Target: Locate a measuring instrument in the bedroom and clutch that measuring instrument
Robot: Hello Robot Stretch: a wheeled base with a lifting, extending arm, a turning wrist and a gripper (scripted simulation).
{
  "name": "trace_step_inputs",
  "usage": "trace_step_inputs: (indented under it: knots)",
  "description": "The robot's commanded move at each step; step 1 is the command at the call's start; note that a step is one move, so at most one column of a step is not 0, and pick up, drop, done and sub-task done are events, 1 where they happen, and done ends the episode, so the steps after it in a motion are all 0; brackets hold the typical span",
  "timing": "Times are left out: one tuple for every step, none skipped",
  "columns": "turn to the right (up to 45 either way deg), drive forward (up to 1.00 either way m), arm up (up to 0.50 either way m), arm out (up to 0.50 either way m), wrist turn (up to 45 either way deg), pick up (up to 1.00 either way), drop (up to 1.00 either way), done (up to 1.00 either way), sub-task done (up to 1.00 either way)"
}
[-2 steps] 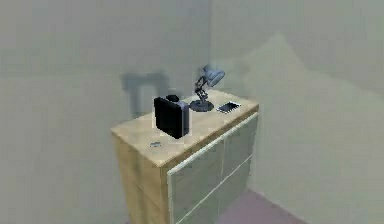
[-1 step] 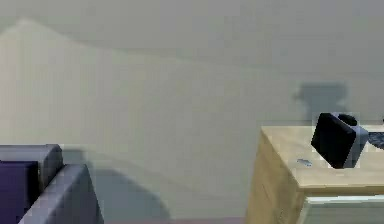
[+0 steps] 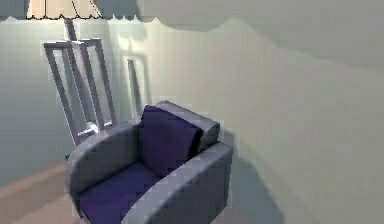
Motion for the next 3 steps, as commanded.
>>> trace_step_inputs:
  knots:
    - [45.0,0.0,0.0,0.0,0.0,0.0,0.0,0.0,0.0]
    - [42.0,0.0,0.0,0.0,0.0,0.0,0.0,0.0,0.0]
    - [0.0,0.35,0.0,0.0,0.0,0.0,0.0,0.0,0.0]
